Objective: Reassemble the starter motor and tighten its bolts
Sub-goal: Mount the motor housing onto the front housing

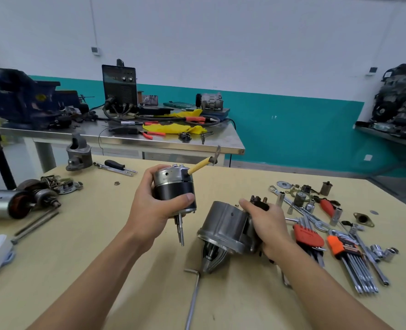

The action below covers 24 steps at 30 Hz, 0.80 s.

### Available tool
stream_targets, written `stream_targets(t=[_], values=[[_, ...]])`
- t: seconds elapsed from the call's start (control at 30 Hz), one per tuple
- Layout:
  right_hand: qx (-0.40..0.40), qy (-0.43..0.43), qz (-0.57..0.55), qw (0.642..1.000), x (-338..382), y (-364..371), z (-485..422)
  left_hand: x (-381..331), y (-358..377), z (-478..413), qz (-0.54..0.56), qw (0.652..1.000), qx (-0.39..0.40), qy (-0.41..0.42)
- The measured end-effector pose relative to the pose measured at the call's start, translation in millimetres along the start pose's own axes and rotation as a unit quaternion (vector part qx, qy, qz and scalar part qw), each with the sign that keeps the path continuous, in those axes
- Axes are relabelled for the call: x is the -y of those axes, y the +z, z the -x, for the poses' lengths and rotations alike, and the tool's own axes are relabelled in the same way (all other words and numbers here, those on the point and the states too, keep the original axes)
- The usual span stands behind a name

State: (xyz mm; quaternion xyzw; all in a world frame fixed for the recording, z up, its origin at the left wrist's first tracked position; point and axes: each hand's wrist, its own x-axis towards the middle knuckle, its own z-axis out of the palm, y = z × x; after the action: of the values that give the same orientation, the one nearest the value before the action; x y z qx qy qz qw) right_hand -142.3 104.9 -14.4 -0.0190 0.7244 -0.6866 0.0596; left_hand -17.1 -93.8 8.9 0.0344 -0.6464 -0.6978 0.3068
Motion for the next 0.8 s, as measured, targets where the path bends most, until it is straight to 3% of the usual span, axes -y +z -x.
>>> stream_targets(t=[0.17,0.3,0.43,0.53,0.63,0.7,0.8], values=[[-0.027,-0.049,0.104,0.993,5,-4,3,0,3,3,-0.026,0.999,0.013,0.030],[-0.075,-0.139,0.185,0.970,23,-11,11,-1,0,6,-0.157,0.979,0.042,0.121],[-0.089,-0.247,0.139,0.955,62,-4,24,11,-5,6,-0.195,0.968,0.059,0.147],[0.021,-0.302,0.123,0.945,87,18,35,23,-9,5,-0.196,0.969,0.038,0.148],[0.160,-0.338,0.203,0.905,100,45,38,35,-16,3,-0.198,0.971,0.021,0.136],[0.228,-0.353,0.298,0.857,104,61,33,40,-22,3,-0.206,0.971,0.018,0.120],[0.317,-0.361,0.441,0.758,107,76,26,41,-29,4,-0.205,0.971,0.016,0.119]])
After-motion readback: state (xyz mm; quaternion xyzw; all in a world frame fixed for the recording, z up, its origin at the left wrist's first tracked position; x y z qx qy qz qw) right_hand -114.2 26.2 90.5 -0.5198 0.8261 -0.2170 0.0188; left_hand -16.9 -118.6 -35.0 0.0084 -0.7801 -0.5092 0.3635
